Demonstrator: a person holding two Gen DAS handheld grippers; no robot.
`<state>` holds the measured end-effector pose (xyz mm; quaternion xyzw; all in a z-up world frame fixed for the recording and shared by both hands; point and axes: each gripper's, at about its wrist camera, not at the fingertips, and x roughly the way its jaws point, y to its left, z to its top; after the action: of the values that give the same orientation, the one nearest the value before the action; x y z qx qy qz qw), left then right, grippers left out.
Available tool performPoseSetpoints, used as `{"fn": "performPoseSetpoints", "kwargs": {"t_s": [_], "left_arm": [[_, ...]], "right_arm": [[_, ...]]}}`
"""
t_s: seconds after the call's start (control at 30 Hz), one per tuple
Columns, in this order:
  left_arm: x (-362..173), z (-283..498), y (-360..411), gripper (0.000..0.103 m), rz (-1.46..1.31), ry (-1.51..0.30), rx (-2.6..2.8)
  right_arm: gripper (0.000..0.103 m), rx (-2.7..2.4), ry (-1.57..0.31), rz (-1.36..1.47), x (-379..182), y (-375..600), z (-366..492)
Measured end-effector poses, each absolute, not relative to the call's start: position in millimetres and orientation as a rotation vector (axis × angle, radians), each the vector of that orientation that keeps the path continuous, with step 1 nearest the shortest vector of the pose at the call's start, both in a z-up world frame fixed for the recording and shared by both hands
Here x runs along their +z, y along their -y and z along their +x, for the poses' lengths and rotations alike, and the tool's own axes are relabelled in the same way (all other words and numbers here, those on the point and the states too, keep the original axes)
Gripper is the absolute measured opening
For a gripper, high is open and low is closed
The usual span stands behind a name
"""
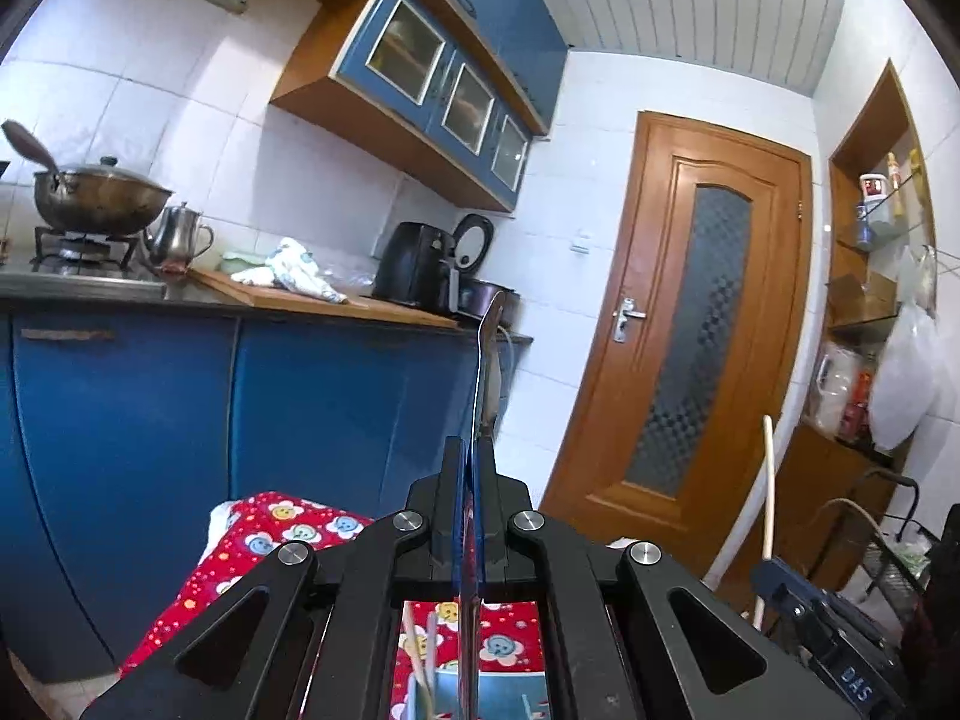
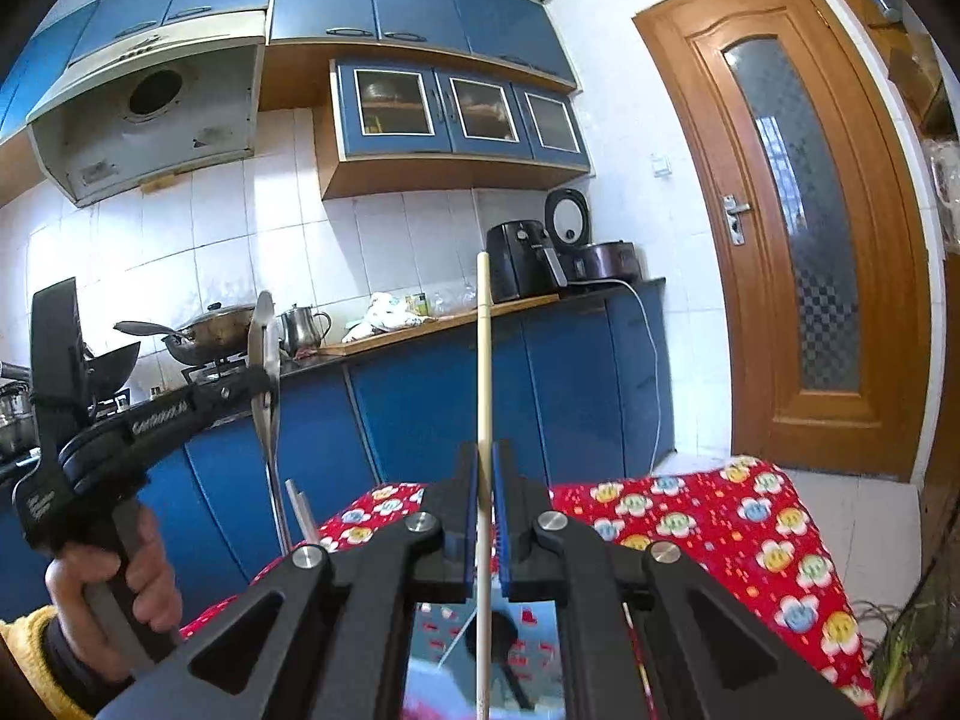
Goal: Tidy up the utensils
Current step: 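Lower the silver fork and wooden chopstick into the blue caddy and open both tools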
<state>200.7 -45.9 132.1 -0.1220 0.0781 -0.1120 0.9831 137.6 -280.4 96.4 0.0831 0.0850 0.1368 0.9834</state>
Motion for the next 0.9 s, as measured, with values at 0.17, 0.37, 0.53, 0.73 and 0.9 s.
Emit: {"fn": "performPoseSetpoints", "kwargs": {"t_s": [0.17, 0.37, 0.53, 0.73, 0.9], "left_arm": [[112.7, 206.5, 46.2, 0.002, -0.249, -0.180, -0.216], [94.4, 206.6, 48.3, 0.002, -0.235, -0.214, -0.214], [84.8, 202.3, 51.9, 0.002, -0.206, -0.251, -0.222], [79.6, 196.6, 52.9, 0.017, -0.176, -0.306, -0.256], [79.3, 190.6, 47.5, 0.035, -0.176, -0.345, -0.288]], "right_arm": [[0.006, 0.272, -0.181, 0.136, 77.4, 272.9, 156.7], [0.006, 0.272, -0.253, 0.093, 59.0, 266.7, 163.6], [0.007, 0.270, -0.311, 0.091, 53.8, 265.3, 166.8], [0.030, 0.267, -0.356, 0.092, 58.1, 264.0, 161.3], [0.033, 0.249, -0.341, 0.109, 67.1, 264.2, 147.7]]}}
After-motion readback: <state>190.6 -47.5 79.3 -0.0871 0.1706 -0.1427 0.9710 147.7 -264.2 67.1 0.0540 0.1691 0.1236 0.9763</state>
